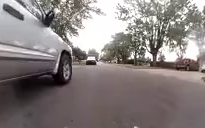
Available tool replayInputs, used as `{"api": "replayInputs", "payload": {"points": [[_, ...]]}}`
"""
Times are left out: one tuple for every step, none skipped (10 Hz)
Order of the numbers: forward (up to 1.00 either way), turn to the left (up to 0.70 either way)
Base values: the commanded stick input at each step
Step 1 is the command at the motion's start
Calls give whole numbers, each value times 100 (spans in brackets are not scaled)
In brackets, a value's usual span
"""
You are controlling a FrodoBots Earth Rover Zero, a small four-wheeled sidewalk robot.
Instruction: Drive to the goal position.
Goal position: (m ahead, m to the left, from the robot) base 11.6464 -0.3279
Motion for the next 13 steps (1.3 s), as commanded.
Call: {"api": "replayInputs", "payload": {"points": [[70,-5],[70,-5],[70,-5],[70,-5],[70,-5],[70,-5],[70,-5],[70,-5],[70,-5],[70,-5],[70,-5],[70,-5],[70,10]]}}
